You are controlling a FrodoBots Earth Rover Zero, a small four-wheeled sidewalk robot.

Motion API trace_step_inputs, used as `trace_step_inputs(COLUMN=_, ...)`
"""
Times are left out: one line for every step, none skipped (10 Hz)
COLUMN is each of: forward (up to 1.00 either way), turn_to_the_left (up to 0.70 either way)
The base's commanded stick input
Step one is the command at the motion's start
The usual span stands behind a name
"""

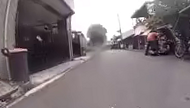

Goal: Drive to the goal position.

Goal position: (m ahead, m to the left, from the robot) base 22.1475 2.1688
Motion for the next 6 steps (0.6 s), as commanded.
trace_step_inputs(forward=0.7, turn_to_the_left=0.0)
trace_step_inputs(forward=0.7, turn_to_the_left=0.0)
trace_step_inputs(forward=0.7, turn_to_the_left=0.0)
trace_step_inputs(forward=0.7, turn_to_the_left=0.0)
trace_step_inputs(forward=0.7, turn_to_the_left=0.01)
trace_step_inputs(forward=0.7, turn_to_the_left=0.06)
